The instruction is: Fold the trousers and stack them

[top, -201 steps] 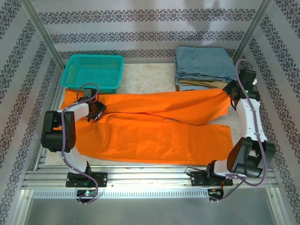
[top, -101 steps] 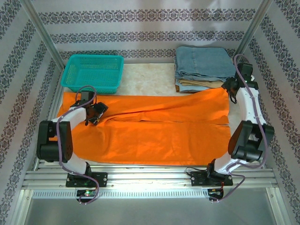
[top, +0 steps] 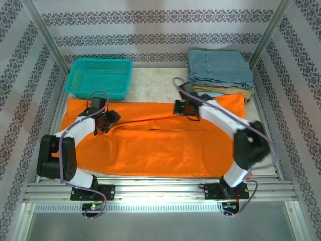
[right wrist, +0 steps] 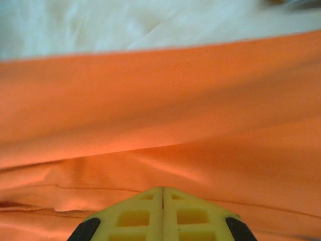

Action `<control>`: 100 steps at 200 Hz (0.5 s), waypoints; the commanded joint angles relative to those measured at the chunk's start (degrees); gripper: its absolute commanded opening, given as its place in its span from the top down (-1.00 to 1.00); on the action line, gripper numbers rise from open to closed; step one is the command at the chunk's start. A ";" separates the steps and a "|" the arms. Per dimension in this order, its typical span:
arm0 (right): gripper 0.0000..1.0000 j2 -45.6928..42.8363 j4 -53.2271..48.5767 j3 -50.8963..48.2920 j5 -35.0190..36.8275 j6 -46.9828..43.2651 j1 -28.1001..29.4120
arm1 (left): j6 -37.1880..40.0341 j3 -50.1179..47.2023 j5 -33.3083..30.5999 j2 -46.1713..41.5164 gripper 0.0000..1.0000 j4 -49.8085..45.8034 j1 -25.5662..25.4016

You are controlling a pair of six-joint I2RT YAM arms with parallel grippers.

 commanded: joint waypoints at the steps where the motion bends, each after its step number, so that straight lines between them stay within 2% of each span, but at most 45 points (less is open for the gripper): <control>1: 1.00 8.91 -3.29 6.76 -4.89 0.68 1.55 | -0.87 -1.94 0.95 2.24 0.00 2.00 -0.13; 20: 1.00 11.45 -2.73 5.32 -6.77 1.10 2.12 | -2.92 -6.03 0.58 0.30 0.07 2.39 -0.18; 59: 1.00 9.65 -2.42 -4.16 -8.14 0.91 0.09 | -9.31 -17.59 1.32 -8.82 0.22 3.97 -2.35; 100: 1.00 3.99 -2.35 -12.41 -10.52 -0.18 -9.05 | -14.03 -20.58 -0.49 -13.49 0.28 2.42 -13.29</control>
